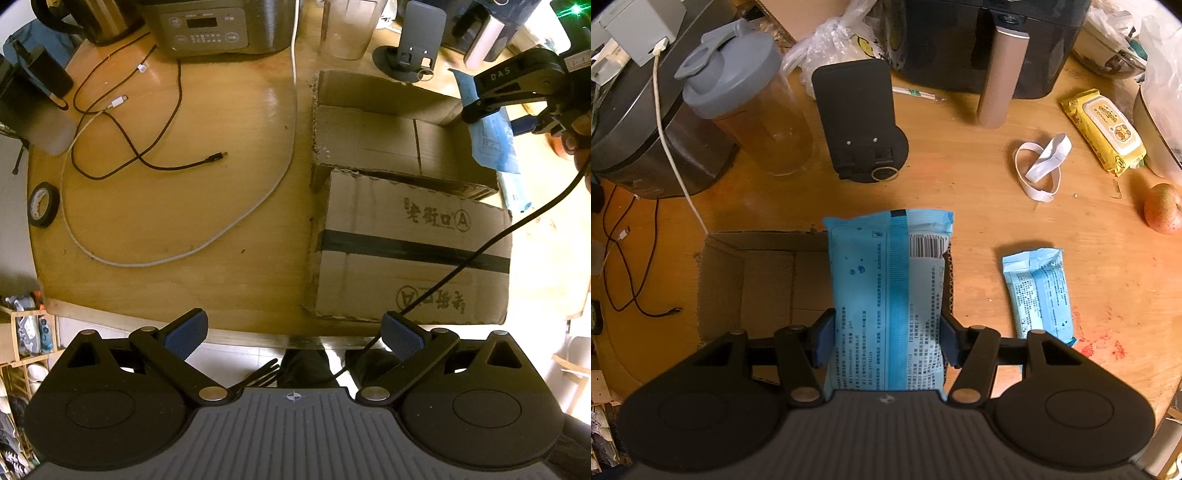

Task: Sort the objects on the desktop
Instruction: 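Lower the held larger blue packet into the cardboard box with the right gripper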

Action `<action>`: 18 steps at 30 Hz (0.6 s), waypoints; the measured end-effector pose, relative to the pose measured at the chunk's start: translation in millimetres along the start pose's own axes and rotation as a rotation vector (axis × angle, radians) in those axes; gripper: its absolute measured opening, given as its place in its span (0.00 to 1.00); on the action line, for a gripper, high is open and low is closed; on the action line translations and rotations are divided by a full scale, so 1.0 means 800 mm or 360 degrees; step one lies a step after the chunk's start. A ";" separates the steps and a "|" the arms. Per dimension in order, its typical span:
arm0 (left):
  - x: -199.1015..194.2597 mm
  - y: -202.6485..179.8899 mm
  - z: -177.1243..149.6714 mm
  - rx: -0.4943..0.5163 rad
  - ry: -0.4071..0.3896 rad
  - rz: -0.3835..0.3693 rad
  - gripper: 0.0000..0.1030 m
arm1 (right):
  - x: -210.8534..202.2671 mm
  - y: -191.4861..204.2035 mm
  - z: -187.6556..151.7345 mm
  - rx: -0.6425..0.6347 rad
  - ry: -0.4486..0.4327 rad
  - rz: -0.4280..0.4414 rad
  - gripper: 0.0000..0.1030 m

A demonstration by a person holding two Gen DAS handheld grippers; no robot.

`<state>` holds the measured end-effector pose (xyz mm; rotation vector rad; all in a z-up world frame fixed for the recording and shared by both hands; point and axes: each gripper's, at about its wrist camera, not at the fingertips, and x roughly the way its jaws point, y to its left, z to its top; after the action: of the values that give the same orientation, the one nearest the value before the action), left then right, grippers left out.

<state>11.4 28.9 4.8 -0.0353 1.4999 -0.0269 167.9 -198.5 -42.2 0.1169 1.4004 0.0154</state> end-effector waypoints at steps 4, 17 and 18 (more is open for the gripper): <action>0.000 0.002 0.001 -0.0002 0.0001 -0.0001 1.00 | 0.000 0.004 0.000 0.0001 -0.0001 0.0007 0.53; 0.002 0.007 0.003 -0.0012 0.0006 -0.0002 1.00 | 0.012 0.012 0.001 -0.0004 0.0019 -0.0001 0.53; 0.002 0.008 0.003 -0.0013 0.0008 -0.0001 1.00 | 0.014 0.013 0.001 -0.0006 0.0022 -0.0003 0.53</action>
<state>13.6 35.0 3.2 -0.0425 1.5048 -0.0214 170.7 -187.6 -52.0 0.1128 1.4140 0.0170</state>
